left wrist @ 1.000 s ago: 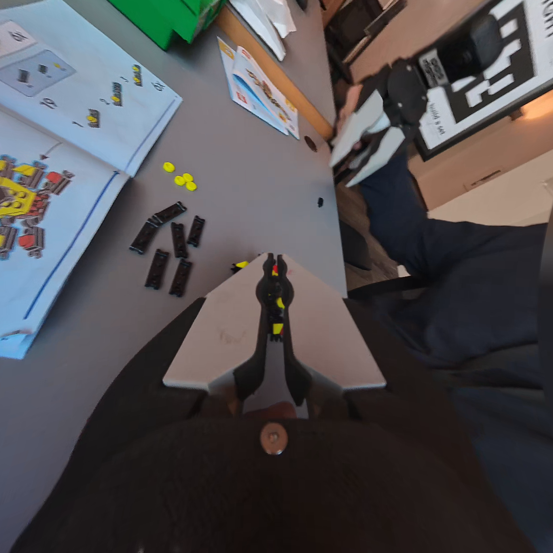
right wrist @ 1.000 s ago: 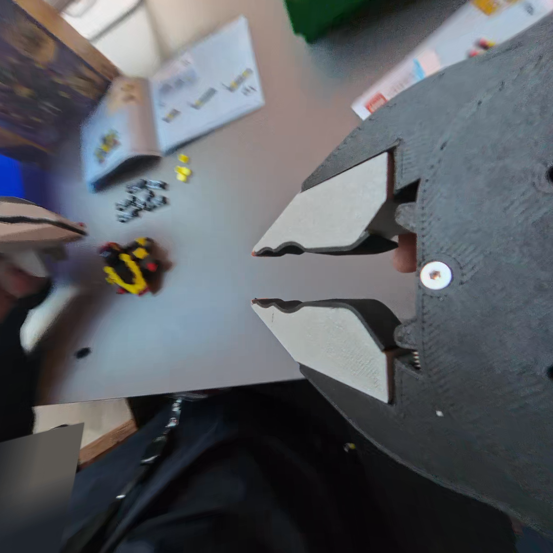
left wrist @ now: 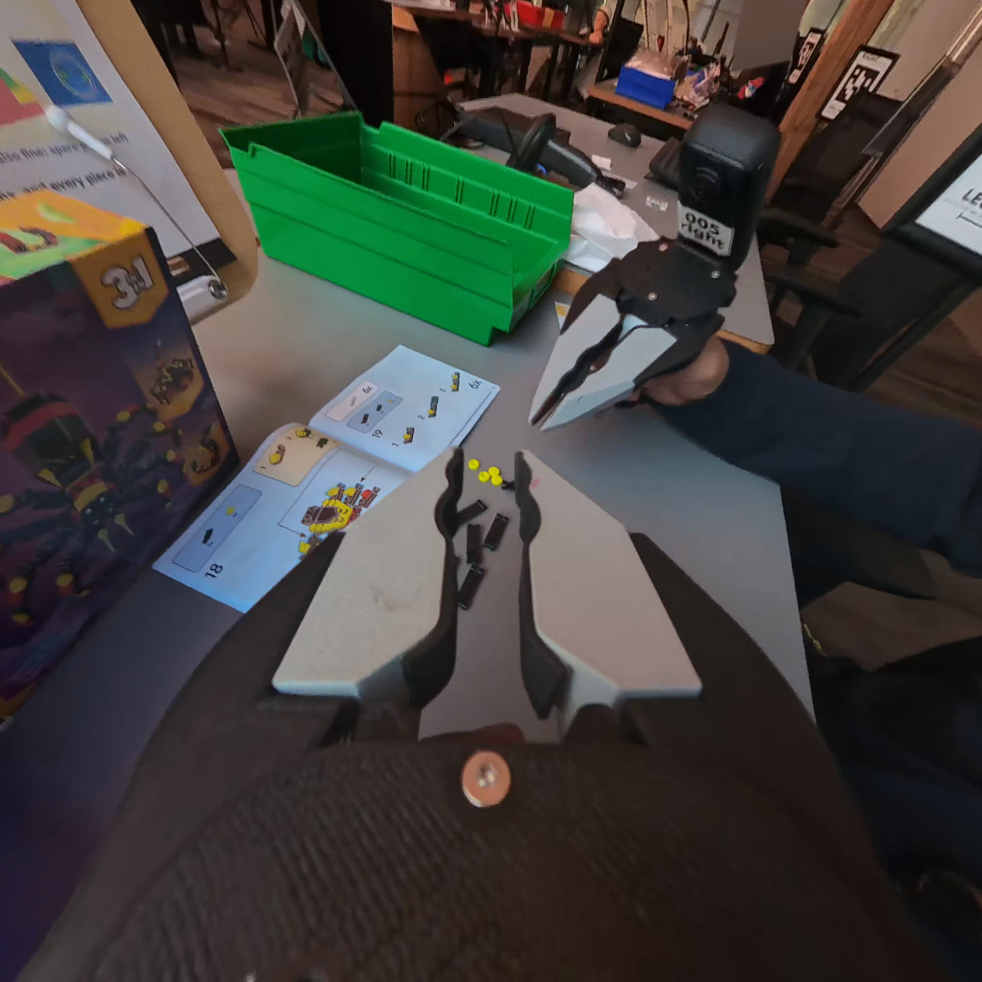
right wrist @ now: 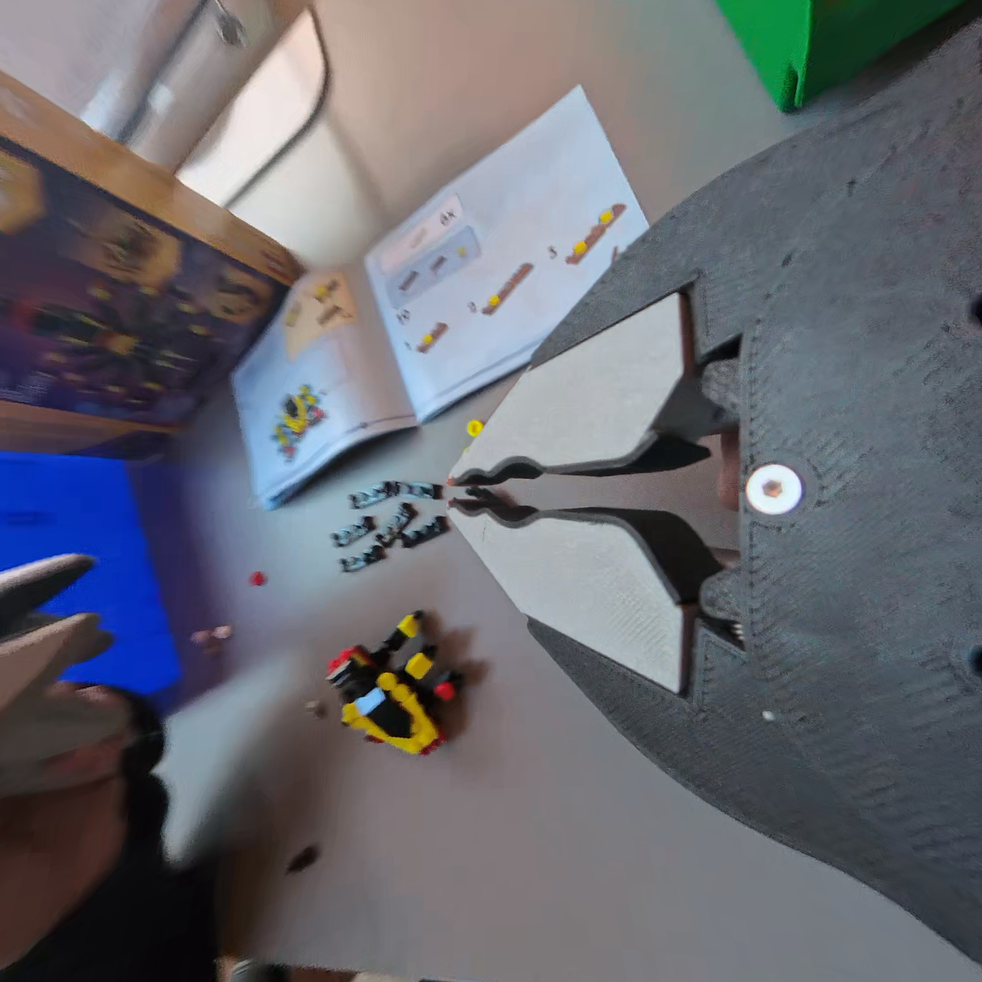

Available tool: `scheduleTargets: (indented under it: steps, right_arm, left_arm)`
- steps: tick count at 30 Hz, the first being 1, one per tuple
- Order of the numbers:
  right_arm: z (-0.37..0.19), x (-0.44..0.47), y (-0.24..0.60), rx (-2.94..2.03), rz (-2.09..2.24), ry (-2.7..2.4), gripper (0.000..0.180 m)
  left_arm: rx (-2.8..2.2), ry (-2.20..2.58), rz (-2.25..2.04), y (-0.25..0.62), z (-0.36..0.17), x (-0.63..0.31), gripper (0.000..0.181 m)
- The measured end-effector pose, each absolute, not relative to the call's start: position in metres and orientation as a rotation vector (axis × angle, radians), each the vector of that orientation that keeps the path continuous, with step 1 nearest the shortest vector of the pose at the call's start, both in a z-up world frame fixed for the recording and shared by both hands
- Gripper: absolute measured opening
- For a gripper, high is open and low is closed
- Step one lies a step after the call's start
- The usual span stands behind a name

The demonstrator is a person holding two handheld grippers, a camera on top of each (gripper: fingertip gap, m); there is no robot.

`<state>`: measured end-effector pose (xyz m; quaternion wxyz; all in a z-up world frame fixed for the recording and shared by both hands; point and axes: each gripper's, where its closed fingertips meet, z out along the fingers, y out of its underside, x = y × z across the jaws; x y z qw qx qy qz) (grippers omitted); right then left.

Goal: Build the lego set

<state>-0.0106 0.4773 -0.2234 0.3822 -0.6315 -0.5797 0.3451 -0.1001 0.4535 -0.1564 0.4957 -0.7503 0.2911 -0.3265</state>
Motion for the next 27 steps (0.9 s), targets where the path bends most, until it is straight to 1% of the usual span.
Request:
scheduleTargets:
  steps: [3, 7, 12, 20, 23, 27]
  right_arm:
    - [-0.212, -0.005, 0.485, -1.578, 0.962, -1.393, 0.007]
    - [-0.226, 0.001, 0.488, -1.632, 0.951, -1.389, 0.008]
    - [-0.228, 0.0, 0.49, -1.636, 0.92, -1.376, 0.008]
    - [-0.238, -0.003, 0.486, -1.631, 0.818, -1.449, 0.009]
    - [-0.239, -0.003, 0.492, -1.623, 0.754, -1.441, 0.009]
    - [-0.236, -0.001, 0.508, -1.586, 0.603, -1.387, 0.013]
  left_arm:
    - [-1.771, 0.7, -0.78, 0.453, -0.146, -0.105, 0.021]
    - [-1.769, 0.69, -0.735, 0.456, -0.143, -0.113, 0.021]
    - [-1.752, 0.671, -0.729, 0.458, -0.14, -0.114, 0.021]
    - [-1.736, 0.696, -0.643, 0.458, -0.138, -0.113, 0.022]
    - [-1.71, 0.683, -0.635, 0.457, -0.129, -0.115, 0.026]
    - [-1.697, 0.687, -0.641, 0.454, -0.124, -0.116, 0.023]
